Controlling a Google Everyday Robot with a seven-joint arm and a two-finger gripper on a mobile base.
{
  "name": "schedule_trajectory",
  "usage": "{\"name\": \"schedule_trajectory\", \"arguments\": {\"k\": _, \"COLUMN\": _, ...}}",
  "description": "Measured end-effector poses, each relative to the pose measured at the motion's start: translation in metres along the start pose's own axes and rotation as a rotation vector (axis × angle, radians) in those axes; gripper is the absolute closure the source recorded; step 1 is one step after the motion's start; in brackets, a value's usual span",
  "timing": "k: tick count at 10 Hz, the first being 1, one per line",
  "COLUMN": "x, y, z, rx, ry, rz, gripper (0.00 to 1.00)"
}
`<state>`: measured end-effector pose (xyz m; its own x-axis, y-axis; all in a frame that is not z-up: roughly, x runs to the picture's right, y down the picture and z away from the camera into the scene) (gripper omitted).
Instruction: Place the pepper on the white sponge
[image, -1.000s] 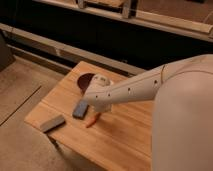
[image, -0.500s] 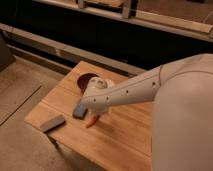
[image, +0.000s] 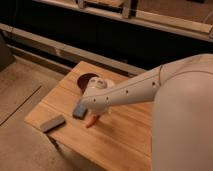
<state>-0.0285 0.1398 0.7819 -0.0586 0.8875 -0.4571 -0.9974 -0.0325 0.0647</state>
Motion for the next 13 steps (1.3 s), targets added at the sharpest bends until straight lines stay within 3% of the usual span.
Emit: {"name": "schedule_trajectory", "arguments": {"k": 13, "x": -0.002, "y": 0.0008, "z": 0.0014, "rx": -0.006, "ry": -0.008, "rz": -0.005, "gripper": 0.35}}
